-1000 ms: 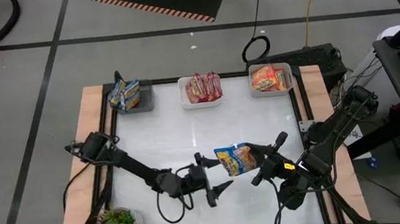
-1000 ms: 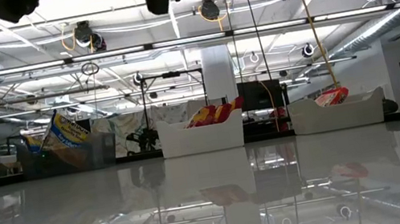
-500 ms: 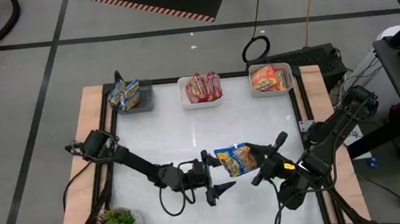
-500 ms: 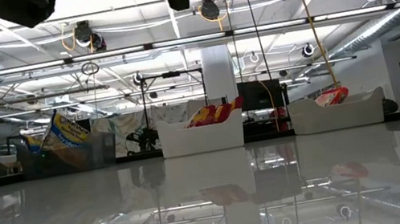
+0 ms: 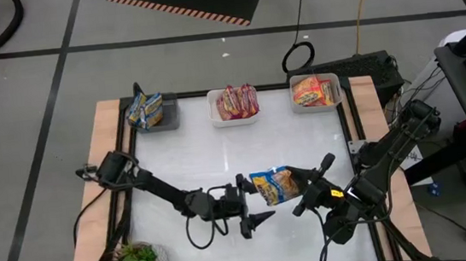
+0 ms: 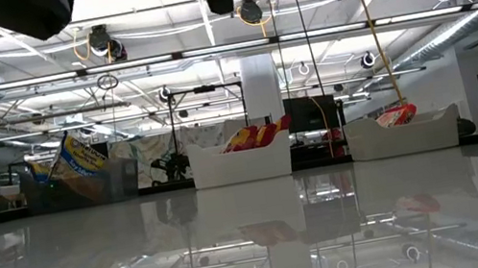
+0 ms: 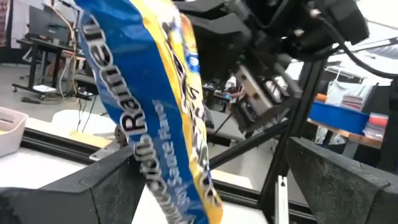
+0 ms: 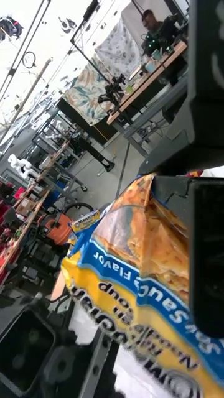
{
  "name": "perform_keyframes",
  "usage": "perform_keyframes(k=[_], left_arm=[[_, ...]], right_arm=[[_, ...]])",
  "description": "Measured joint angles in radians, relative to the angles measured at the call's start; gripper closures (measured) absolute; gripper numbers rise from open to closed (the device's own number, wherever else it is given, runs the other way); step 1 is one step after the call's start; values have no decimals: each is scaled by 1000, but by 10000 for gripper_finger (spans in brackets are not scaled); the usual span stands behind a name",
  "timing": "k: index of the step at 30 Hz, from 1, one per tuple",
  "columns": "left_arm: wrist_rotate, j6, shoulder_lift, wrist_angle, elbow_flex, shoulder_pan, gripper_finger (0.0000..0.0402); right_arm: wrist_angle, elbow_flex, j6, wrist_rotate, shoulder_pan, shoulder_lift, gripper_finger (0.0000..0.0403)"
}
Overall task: Sort Maruchan noodles
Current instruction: Put the blue noodle pack into the black bin
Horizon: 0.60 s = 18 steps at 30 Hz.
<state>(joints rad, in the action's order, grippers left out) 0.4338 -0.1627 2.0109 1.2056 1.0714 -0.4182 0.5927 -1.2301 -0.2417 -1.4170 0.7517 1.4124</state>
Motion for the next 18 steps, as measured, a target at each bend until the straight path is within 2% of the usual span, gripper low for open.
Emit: perform_keyframes(k=[6, 9, 13, 18], left_arm=[[-75, -2, 0, 7, 0, 51, 28], [-136, -35, 0, 26, 0, 82, 41], [-155, -54, 0, 26, 0, 89, 87], [-156, -58, 0, 26, 0, 89, 169]], right_arm=[[-9, 0, 1, 0, 0, 0, 403], [-30, 0, 22, 0, 0, 0, 403], [-54, 0, 51, 0, 0, 0, 403], [-54, 0, 53, 0, 0, 0, 403]])
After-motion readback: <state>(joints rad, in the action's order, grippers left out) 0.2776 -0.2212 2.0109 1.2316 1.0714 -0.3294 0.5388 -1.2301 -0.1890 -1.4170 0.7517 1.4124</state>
